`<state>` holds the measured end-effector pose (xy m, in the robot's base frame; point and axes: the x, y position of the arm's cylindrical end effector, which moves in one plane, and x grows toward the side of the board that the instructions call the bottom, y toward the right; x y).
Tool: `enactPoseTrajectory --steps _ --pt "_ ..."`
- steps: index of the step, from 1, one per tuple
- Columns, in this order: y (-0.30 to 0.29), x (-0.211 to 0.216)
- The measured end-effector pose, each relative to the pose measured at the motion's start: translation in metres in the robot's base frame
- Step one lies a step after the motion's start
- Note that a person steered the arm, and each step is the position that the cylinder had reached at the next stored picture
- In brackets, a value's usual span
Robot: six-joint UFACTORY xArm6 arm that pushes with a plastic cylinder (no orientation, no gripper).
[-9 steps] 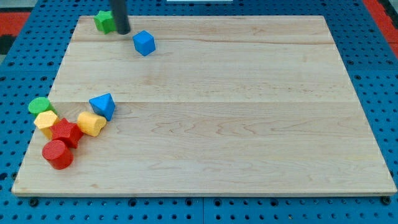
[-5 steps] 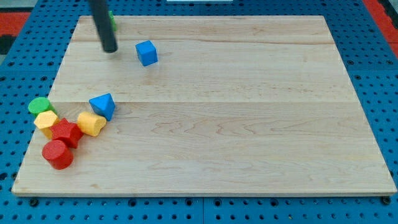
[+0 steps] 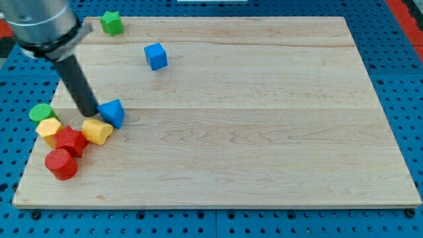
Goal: Push blue triangle diagonally below blue cube
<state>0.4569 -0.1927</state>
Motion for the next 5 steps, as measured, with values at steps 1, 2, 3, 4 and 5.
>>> enactPoseTrajectory --steps 1,2,3,4,5 --pt "0.021 0.005" --pt "0.033 0.021" --pt "0.088 0.021" --pt "0.135 0.035" --pt "0.163 0.05"
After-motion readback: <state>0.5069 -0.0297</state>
